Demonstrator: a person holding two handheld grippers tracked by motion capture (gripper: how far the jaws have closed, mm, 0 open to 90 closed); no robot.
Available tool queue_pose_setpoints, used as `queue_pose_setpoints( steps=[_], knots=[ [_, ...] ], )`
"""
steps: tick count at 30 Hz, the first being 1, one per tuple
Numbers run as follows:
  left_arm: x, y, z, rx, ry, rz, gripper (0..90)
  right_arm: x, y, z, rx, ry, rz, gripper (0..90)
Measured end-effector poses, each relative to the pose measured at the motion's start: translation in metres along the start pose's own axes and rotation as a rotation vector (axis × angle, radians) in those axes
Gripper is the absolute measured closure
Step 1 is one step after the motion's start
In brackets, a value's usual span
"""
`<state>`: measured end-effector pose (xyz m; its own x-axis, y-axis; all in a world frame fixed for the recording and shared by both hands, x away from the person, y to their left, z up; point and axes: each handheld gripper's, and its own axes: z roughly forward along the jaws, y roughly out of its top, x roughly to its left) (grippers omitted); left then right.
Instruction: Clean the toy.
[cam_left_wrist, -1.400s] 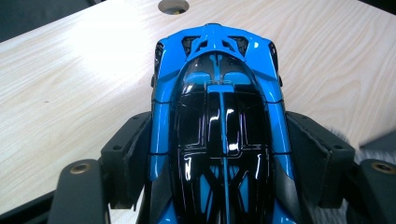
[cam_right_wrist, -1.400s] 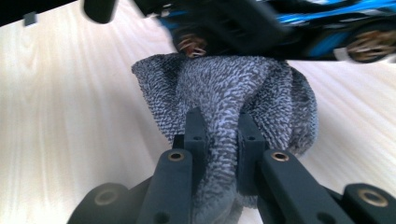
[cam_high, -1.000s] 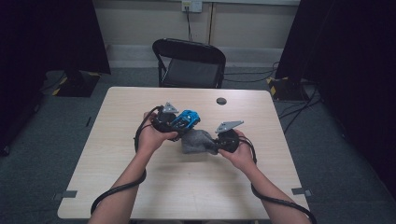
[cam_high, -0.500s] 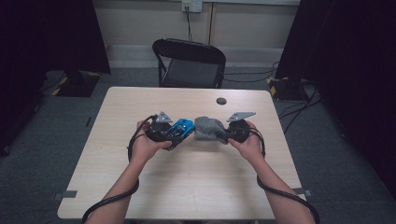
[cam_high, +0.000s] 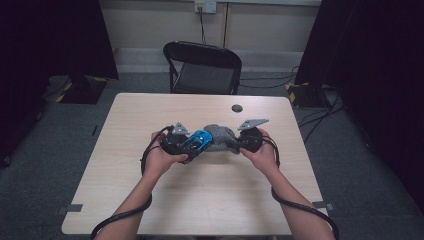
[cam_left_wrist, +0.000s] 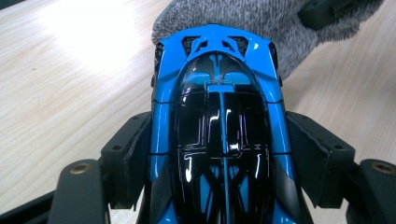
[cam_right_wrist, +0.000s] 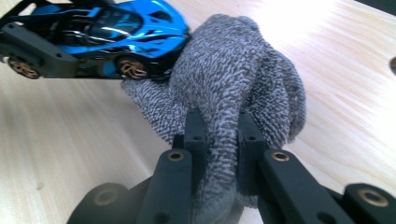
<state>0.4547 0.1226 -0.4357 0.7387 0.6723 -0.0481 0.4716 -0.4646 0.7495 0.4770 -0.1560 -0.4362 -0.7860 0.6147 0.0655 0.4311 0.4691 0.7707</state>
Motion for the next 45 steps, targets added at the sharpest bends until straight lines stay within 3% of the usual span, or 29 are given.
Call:
queue_pose_setpoints(
  steps=[23, 31, 37, 45],
  knots=[
    [-0.004, 0.018, 0.007, -0.023, 0.011, 0.000, 28.1, 0.011, -0.010, 0.010, 0.000, 0.073, 0.020, 79.2],
    [-0.002, 0.023, 0.011, -0.033, 0.012, -0.012, 28.1, 0.020, -0.007, 0.014, 0.002, 0.106, -0.008, 79.3],
    [0.000, 0.028, 0.018, -0.034, 0.016, -0.025, 28.1, 0.036, -0.003, 0.020, 0.008, 0.139, -0.047, 79.2],
    [0.002, 0.028, 0.022, -0.040, 0.027, -0.043, 28.1, 0.045, -0.005, 0.025, -0.001, 0.173, -0.047, 79.3]
  ],
)
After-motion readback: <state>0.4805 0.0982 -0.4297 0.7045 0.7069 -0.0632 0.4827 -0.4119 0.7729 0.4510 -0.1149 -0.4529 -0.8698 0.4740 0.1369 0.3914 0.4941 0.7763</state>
